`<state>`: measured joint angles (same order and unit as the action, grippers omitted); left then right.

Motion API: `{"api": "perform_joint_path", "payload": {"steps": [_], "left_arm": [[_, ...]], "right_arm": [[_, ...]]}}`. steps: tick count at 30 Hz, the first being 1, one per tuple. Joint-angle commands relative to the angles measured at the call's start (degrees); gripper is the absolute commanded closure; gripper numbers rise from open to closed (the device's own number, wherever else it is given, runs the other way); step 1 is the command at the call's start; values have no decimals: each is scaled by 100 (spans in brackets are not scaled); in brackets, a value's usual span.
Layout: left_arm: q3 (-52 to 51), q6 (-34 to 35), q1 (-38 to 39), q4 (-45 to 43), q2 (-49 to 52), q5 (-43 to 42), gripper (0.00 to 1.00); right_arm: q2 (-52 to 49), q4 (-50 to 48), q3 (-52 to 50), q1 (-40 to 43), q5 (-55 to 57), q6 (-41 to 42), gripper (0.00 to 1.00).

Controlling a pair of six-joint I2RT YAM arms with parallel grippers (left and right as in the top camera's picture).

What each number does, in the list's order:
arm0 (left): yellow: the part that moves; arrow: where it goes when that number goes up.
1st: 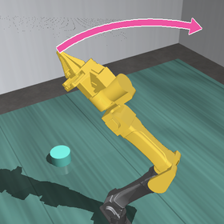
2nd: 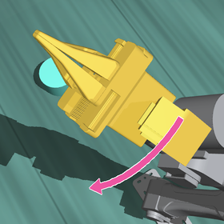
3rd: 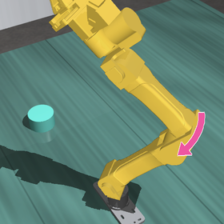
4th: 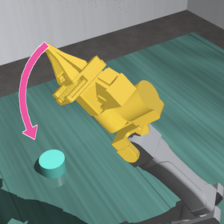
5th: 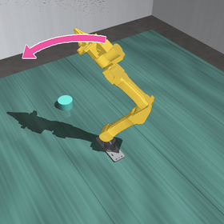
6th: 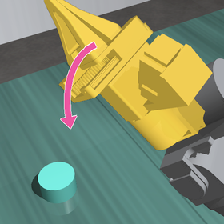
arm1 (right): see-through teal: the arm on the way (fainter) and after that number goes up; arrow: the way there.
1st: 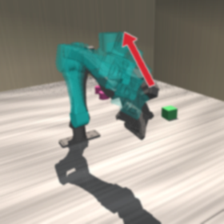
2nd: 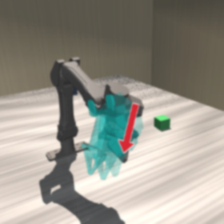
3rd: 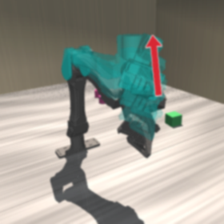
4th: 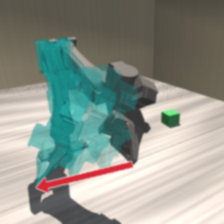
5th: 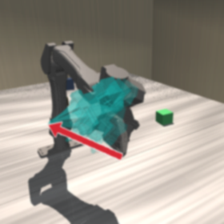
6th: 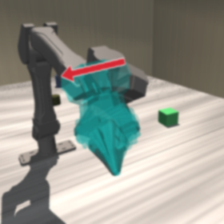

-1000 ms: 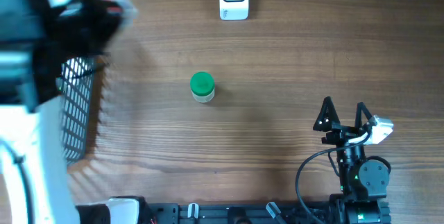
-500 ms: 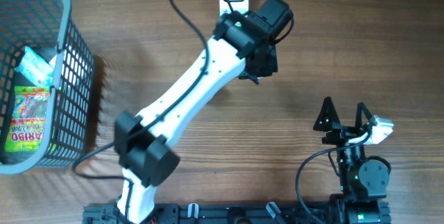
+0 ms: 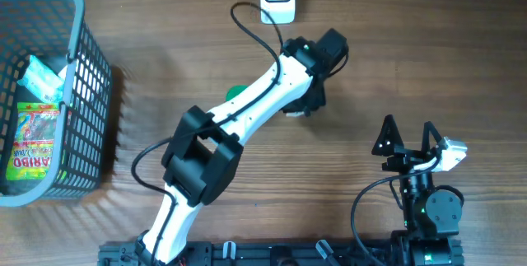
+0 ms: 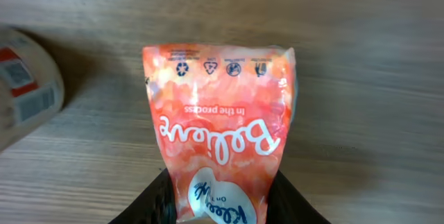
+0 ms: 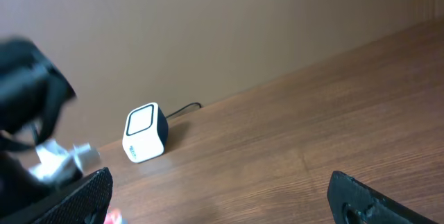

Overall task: Scan the item barcode
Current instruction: 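Place the snack pack on the table right of the jar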

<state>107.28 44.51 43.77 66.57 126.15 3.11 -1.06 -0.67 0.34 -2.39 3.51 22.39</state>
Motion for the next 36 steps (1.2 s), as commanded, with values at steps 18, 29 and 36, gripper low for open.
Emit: {"api": "perform_joint_path", "payload": {"steps": [18, 29, 36], "left_arm": [[1222, -555, 157, 527, -1945, 1344, 0], [1456, -811, -3504, 649, -3799, 1611, 0], [1445, 90, -6631, 1628, -3222, 966, 0]], "right_arm": [[2, -13, -4, -28, 81, -81, 0], [2, -13, -4, -28, 81, -79, 0], [2, -13, -4, -28, 81, -76, 0]]}}
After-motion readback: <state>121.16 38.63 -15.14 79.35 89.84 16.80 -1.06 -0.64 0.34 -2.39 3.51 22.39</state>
